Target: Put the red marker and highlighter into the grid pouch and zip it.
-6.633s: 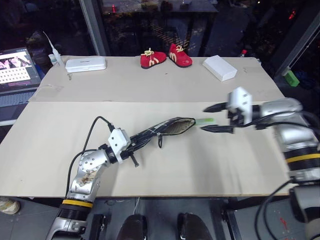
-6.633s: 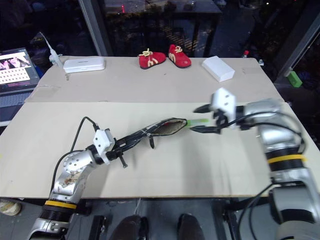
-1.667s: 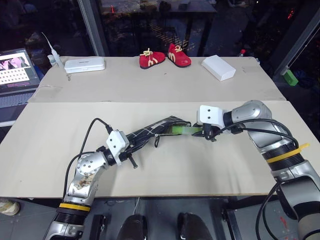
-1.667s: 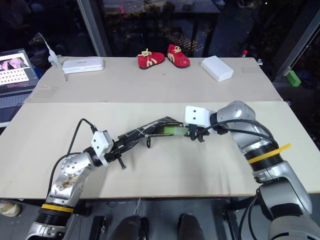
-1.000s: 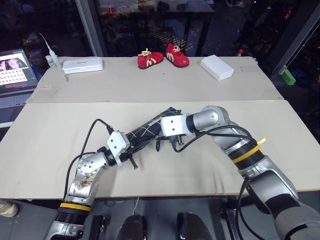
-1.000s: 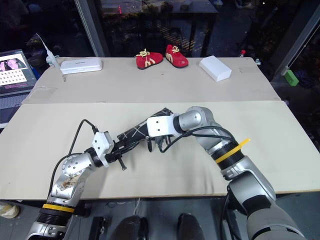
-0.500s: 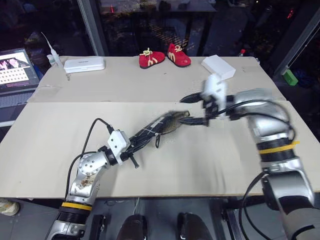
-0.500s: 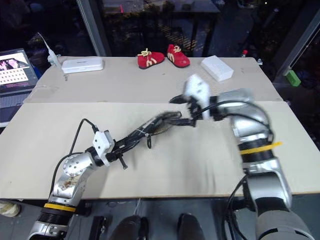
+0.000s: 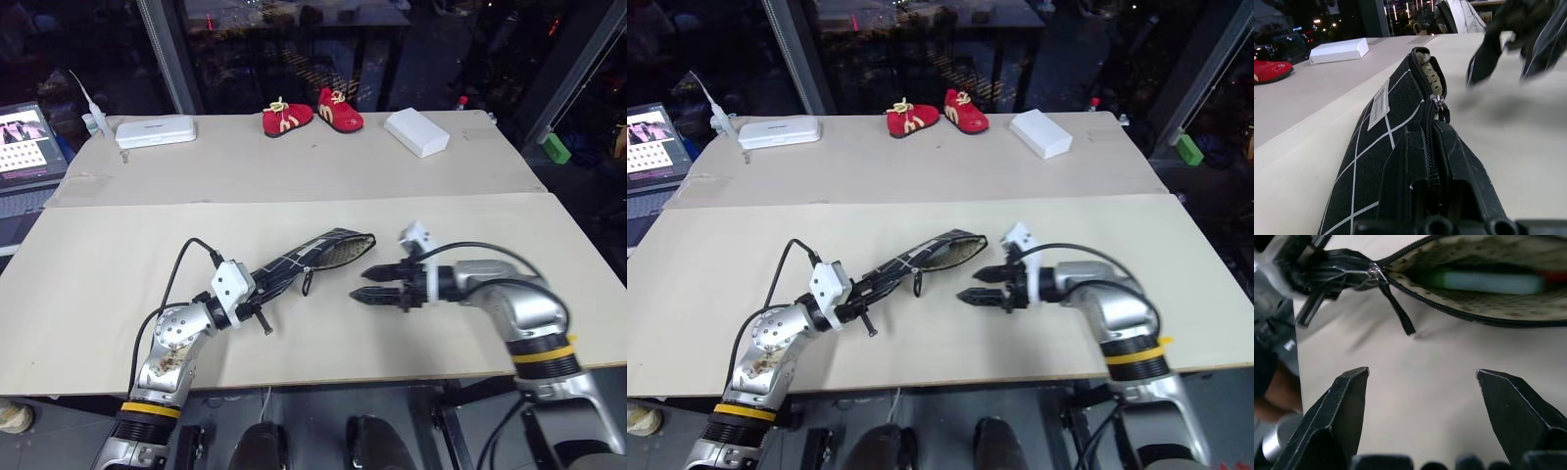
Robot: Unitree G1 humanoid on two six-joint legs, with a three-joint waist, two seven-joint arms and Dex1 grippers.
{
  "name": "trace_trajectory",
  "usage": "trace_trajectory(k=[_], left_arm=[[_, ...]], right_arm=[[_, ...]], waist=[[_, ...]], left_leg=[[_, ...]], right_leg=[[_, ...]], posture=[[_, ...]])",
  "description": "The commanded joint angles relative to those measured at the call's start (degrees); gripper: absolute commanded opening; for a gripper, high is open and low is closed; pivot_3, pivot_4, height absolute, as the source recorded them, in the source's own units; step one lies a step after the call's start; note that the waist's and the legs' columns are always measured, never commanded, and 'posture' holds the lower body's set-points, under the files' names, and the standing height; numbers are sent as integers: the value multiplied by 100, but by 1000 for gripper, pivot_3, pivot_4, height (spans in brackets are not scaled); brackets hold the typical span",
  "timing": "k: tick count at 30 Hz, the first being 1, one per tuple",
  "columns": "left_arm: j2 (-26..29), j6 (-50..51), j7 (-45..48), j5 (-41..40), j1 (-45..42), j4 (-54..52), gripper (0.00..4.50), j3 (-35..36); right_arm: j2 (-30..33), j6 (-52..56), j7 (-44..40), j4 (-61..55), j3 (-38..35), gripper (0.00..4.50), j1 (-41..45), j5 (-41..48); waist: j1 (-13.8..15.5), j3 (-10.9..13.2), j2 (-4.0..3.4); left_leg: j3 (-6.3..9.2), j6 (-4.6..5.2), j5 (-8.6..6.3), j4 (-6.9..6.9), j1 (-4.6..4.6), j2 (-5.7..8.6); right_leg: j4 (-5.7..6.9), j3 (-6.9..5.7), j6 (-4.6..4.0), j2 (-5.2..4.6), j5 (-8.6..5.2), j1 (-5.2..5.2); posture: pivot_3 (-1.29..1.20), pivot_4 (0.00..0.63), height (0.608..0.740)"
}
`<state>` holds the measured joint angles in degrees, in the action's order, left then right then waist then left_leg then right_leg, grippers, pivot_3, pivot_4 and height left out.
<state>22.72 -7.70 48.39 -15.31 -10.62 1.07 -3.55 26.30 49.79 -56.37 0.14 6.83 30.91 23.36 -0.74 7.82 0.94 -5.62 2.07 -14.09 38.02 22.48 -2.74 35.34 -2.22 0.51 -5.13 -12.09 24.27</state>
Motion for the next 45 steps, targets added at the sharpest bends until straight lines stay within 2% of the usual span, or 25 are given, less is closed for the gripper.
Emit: trace_trajectory(k=[1,6,11,14,23,24,27,31,37,42,45], left_arm=[[-61,-128,-46,33,-92,-97,0,-15],[-105,-122,-28,43,-174,-32,0,-33],[-138,-139,10,53,-167,-4,0,-60],[-151,-141,17,53,-189,16,0,-65],[-108,-172,34,30,-298,117,0,-5],[-104,-173,34,28,-296,116,0,-4],[-90,-174,33,27,-273,88,0,-3],[-71,-152,15,24,-285,55,0,18],[-80,-151,2,39,-255,19,0,28],[-82,-160,-22,41,-220,-3,0,46],[-80,-164,-25,39,-198,-12,0,53]], right_arm=[[-501,121,660,-214,268,3895,274,-111],[-1030,64,936,-120,529,3895,611,-118],[-1261,-85,1061,63,531,3895,830,-152],[-1199,-137,1020,49,495,3242,820,-138],[-1109,-301,970,217,397,212,875,-147],[-1105,-310,957,218,402,40,878,-131],[-1072,-348,963,216,416,40,877,-141],[-704,-437,962,291,335,40,901,-287],[202,-698,606,634,102,40,1029,-431],[1083,-1343,312,1516,-91,40,1341,-768],[1350,-1830,324,2268,-112,40,1631,-1047]], waist=[[8,0,0],[28,0,0],[22,0,-1],[12,0,-1],[-1,0,-1],[-4,0,-1],[-1,0,-1],[7,0,-1],[28,0,0],[24,0,0],[21,1,1]], left_leg=[[1,0,0,0,3,0],[6,0,1,3,13,4],[10,-1,1,3,16,4],[10,-1,1,3,19,4],[13,-1,1,3,19,5],[12,0,1,3,19,4],[12,-1,1,3,19,4],[12,0,1,3,20,4],[11,0,0,2,26,10],[10,0,1,2,28,12],[9,0,1,2,28,13]], right_leg=[[0,-1,1,-3,0,2],[-6,-5,5,-6,1,2],[-9,-12,5,0,1,3],[-10,-12,5,-1,1,4],[-9,-12,5,0,1,4],[-9,-12,5,0,1,4],[-9,-12,5,0,1,4],[-9,-12,5,-2,1,4],[-19,-13,6,-4,1,6],[-21,-12,6,-4,1,8],[-22,-11,6,-4,1,7]], posture=[[0,150,740],[0,150,740],[0,150,740],[0,150,740],[0,150,740],[0,150,740],[0,150,740],[0,150,740],[0,150,740],[0,150,740],[0,150,740]])
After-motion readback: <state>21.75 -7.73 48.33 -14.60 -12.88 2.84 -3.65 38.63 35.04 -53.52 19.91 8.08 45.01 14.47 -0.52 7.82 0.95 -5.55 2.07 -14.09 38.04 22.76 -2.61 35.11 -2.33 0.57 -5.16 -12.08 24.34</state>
